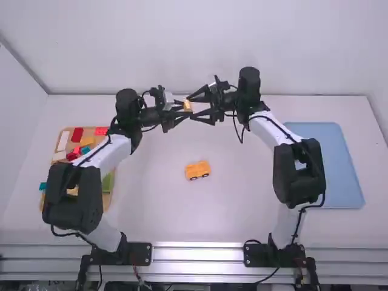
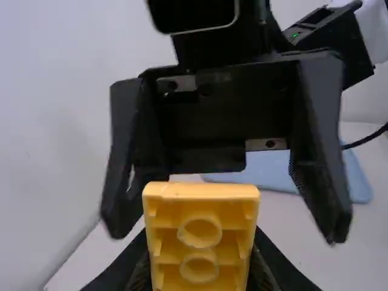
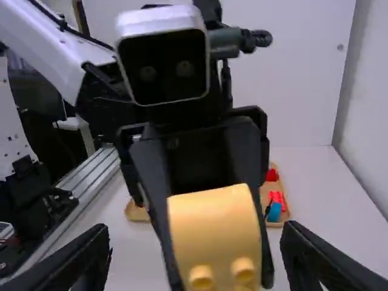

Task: Assemble lego blocks to make yellow taxi

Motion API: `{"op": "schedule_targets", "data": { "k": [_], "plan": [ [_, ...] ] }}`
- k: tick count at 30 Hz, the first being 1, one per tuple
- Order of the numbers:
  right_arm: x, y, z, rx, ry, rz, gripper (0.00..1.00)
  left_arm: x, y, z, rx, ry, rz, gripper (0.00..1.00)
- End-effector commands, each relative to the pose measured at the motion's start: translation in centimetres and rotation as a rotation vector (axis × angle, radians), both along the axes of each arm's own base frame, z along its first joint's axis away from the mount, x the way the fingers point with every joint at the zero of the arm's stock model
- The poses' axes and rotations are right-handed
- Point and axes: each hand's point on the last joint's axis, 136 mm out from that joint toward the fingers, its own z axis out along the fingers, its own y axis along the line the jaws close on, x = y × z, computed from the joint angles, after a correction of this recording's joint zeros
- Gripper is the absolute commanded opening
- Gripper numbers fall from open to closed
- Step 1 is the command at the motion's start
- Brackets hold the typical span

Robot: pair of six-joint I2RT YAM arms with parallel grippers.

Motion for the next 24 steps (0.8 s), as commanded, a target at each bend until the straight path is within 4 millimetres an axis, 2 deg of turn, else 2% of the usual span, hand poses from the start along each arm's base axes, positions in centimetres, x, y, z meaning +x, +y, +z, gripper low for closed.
{"op": "schedule_targets", "data": {
  "k": [1,7,9,11,21,24],
  "plan": [
    [-0.4,-0.2,0.7,0.011,-0.016,0.045,0.75,-0.2,0.2,-0.4,-0.023,0.063,-0.032,0.15],
    [-1.0,0.6,0.7,0.014,-0.025,0.066,0.75,-0.5,-0.5,-0.3,-0.026,0.064,-0.096,0.13],
    [-1.0,0.6,0.7,0.013,-0.024,0.067,0.74,-1.5,-0.7,-0.1,-0.024,0.032,-0.16,0.11],
    [-0.9,0.5,0.7,0.013,-0.024,0.063,0.73,-1.7,-0.8,-0.1,-0.023,0.027,-0.171,0.11],
    [-1.3,1.0,0.7,0.021,-0.053,0.077,0.5,-1.6,-0.8,-0.1,-0.025,0.033,-0.166,0.12],
    [-1.3,1.0,0.7,0.021,-0.053,0.077,0.47,-1.4,-0.7,-0.1,-0.024,0.036,-0.153,0.11]
  ]
}}
